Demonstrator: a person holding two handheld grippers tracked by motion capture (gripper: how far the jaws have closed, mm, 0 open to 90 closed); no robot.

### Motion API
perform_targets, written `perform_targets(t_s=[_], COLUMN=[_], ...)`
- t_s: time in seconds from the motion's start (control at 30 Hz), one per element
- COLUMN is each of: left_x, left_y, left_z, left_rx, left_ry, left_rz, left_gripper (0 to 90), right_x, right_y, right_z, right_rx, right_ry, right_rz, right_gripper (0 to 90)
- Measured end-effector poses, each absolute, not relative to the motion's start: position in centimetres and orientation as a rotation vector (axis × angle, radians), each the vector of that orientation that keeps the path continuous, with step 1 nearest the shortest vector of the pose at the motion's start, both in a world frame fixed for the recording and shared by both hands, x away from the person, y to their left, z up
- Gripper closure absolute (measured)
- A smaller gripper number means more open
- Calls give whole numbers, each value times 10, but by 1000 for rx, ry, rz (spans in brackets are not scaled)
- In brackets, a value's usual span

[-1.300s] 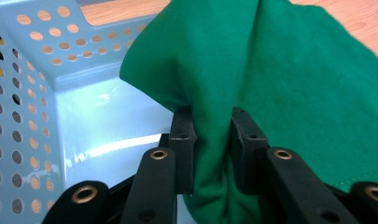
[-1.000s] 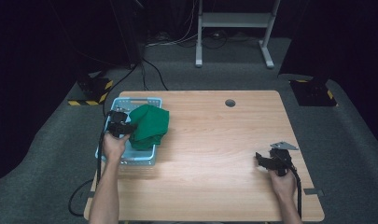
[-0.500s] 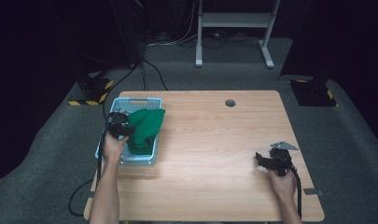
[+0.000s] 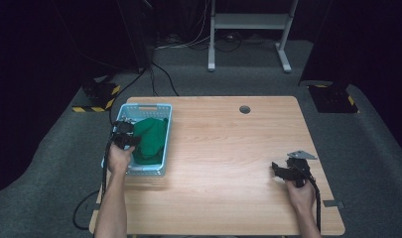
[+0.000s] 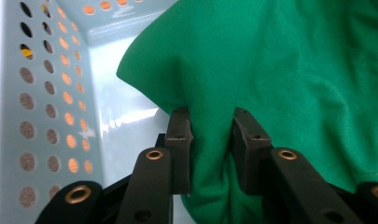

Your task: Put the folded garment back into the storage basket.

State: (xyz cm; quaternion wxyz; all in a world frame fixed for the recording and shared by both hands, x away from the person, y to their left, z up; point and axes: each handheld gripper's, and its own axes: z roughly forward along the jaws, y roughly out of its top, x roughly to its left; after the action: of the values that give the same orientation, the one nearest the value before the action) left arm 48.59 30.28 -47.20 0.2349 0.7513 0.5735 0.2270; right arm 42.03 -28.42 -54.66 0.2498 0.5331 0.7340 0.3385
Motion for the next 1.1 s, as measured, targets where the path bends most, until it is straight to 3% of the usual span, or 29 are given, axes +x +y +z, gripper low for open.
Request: perform_targets(t_s=[0.2,0.77,1.1], left_x=[485,471,464], left_y=[306,308,300], left_z=[-471,-460,-458], left_rx=[2037,1874,1836], left_ry=[1590,1566,1514], left_rz=[614,655,639], left_gripper=[680,362,365], right_x=[420,420,420], right_y=[-284,-284,-284], right_z=[-547,-547,-547], right_rx=[1450,1450,1452], right_ry=[2000,2000,1999], right_rz=[921,921,922], right_gripper=[243,244,244])
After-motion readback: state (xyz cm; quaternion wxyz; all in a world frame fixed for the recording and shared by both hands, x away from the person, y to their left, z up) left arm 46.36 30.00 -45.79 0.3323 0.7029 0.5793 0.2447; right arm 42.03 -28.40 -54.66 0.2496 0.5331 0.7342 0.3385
